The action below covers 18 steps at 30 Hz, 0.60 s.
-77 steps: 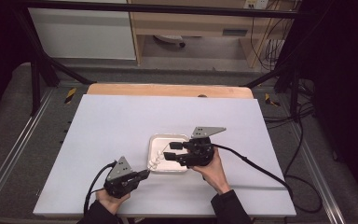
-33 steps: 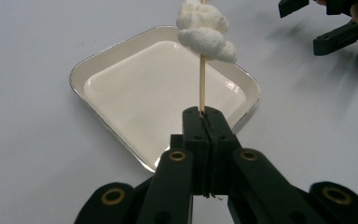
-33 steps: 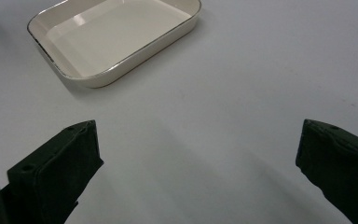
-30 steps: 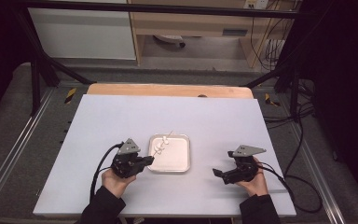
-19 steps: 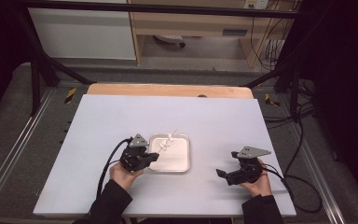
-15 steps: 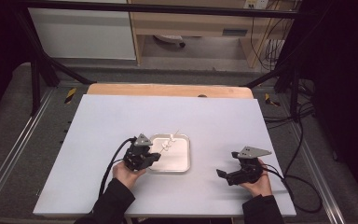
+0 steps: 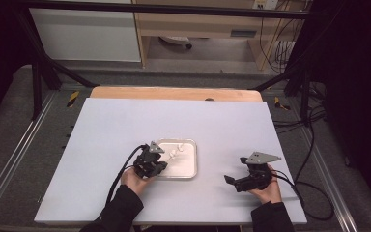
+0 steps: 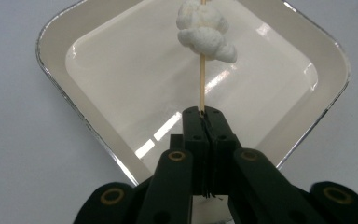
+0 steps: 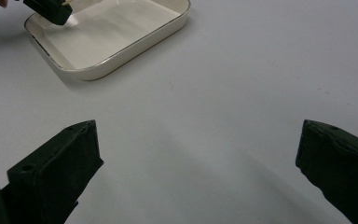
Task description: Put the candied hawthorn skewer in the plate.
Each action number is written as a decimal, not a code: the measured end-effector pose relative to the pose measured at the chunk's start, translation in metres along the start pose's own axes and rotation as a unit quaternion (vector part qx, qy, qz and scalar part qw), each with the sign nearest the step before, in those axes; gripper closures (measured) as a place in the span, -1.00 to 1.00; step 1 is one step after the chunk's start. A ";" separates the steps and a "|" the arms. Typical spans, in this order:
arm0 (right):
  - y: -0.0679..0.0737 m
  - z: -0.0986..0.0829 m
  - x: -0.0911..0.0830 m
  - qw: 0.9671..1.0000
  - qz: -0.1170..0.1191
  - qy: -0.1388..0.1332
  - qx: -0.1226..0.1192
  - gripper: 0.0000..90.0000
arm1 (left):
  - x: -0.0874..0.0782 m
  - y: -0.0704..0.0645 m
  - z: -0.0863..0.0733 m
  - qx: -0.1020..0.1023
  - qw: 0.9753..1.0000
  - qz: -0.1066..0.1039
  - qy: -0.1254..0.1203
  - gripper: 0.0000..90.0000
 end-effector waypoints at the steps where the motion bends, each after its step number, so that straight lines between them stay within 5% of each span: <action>1: 0.000 0.000 0.000 1.000 0.000 0.000 0.000 -0.99 | 0.001 0.000 0.000 -0.001 1.000 0.001 0.004 0.95; 11: 0.000 0.000 0.001 1.000 0.001 0.001 -0.002 -0.99 | 0.001 0.000 -0.001 0.003 1.000 0.003 0.009 0.89; 18: 0.000 0.000 0.001 1.000 0.001 0.002 0.001 -0.99 | -0.006 0.000 0.000 0.011 1.000 0.007 -0.003 0.43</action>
Point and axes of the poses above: each handheld gripper's, and its own axes: x roughly forward along the jaws, z roughly out of its top, y roughly to its left, the point moved 2 cm from there along x, roughly forward along the jaws, and after that the axes turned 5 degrees about y, right-handed, at the moved point
